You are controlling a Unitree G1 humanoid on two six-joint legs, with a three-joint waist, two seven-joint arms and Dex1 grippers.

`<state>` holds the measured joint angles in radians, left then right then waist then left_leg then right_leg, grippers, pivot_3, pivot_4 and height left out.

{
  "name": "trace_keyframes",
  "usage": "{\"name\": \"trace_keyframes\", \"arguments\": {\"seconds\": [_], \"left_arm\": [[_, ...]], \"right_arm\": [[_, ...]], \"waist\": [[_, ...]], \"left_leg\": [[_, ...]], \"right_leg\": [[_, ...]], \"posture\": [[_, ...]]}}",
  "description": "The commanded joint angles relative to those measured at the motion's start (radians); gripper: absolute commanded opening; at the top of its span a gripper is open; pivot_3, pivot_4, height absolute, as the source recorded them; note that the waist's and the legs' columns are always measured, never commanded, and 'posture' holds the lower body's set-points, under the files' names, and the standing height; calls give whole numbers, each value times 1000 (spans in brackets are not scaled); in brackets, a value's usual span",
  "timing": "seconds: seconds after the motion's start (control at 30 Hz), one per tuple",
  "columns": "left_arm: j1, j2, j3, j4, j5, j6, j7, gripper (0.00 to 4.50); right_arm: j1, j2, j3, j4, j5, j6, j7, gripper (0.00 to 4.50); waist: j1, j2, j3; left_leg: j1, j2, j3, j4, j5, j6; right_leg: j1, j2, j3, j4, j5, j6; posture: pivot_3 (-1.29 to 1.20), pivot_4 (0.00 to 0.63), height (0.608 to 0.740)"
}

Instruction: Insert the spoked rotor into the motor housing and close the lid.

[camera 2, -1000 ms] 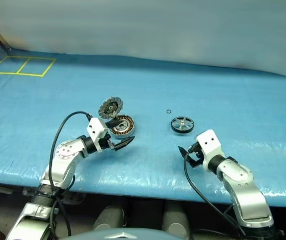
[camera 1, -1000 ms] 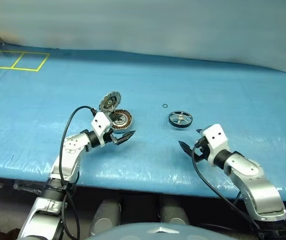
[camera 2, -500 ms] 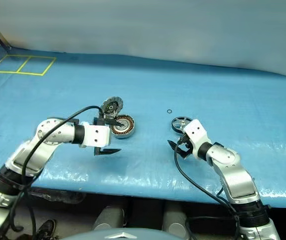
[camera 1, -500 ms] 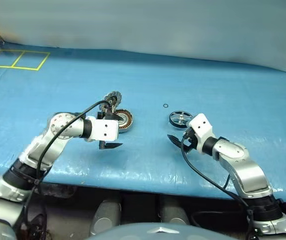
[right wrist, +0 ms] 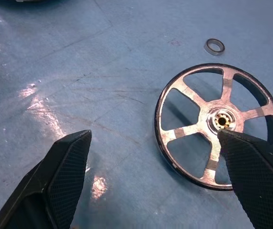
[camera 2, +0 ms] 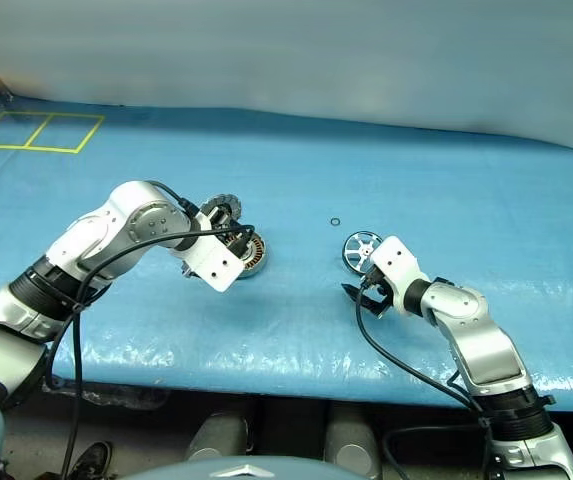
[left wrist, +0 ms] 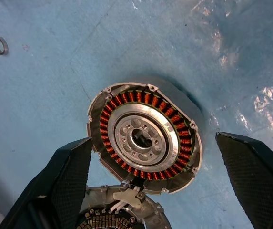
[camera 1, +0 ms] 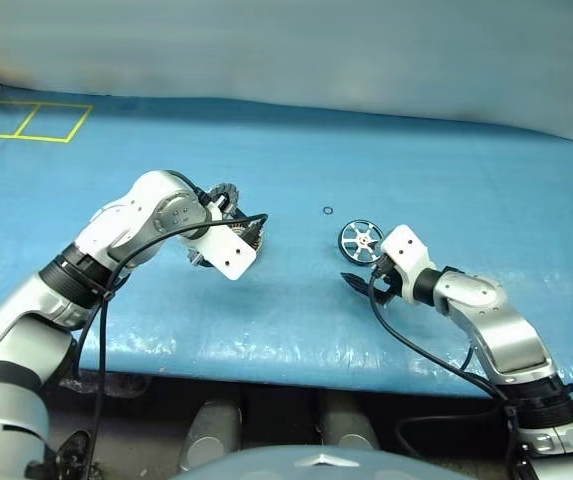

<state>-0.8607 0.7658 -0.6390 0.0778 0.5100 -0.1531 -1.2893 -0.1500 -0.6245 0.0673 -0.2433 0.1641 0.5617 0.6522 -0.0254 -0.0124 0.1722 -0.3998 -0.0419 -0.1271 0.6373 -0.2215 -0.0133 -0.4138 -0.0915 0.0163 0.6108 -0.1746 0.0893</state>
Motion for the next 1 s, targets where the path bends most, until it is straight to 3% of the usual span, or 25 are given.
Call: {"name": "trace_keyframes", "arguments": {"seconds": [0.03, 1.0], "left_arm": [[-16, -14, 15, 15, 22, -20, -2, 4500], [-1, -121, -9, 254, 113, -71, 18, 4500]], "right_arm": [[1, -14, -37, -48, 10, 4, -2, 4479], [13, 1, -30, -85, 8, 29, -9, 4479]], "waist": [[0, 0, 0], [1, 0, 0]], "left_leg": [[0, 0, 0, 0, 0, 0], [1, 0, 0, 9, 0, 0]], "right_leg": [[0, 0, 0, 0, 0, 0], [4, 0, 0, 4, 2, 3]], "posture": [[0, 150, 740], [0, 150, 740]]}}
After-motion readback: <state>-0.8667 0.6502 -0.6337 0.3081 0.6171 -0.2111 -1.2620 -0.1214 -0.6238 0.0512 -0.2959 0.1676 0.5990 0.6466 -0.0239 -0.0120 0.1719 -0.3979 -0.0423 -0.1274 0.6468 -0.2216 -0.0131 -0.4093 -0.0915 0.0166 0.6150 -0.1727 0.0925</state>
